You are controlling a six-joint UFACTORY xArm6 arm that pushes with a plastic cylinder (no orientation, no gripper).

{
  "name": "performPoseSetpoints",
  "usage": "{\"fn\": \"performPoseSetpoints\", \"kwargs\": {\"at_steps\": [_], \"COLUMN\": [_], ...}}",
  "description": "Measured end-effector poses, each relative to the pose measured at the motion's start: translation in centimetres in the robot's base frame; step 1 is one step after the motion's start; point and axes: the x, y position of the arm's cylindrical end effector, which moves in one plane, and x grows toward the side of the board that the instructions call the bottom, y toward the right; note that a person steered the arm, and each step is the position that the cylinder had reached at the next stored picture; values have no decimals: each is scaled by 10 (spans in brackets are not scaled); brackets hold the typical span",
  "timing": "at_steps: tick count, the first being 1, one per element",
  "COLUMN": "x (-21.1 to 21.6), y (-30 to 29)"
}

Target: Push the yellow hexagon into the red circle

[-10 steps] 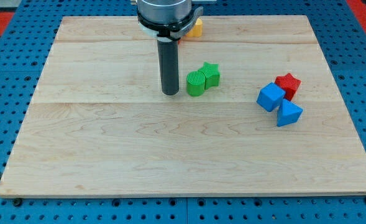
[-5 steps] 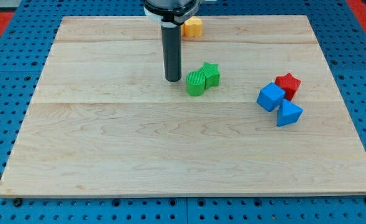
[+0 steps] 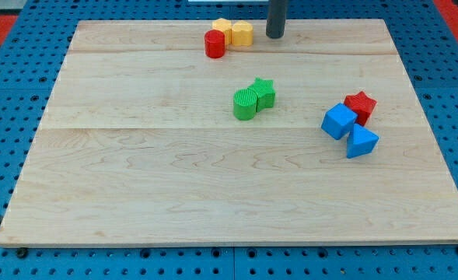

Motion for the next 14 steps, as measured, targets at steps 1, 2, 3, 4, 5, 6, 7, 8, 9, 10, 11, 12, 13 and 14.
{"fn": "performPoseSetpoints", "kwargs": {"at_steps": [1, 2, 3, 4, 5, 6, 7, 8, 9, 10, 11, 12, 13, 14], "x": [-17, -1, 41, 7, -10, 20, 70, 42, -7, -11, 35, 45, 12, 22], "y": [-41, -170, -211, -224, -209, -153, -145, -147, -143, -49, -60, -115, -106, -175]}}
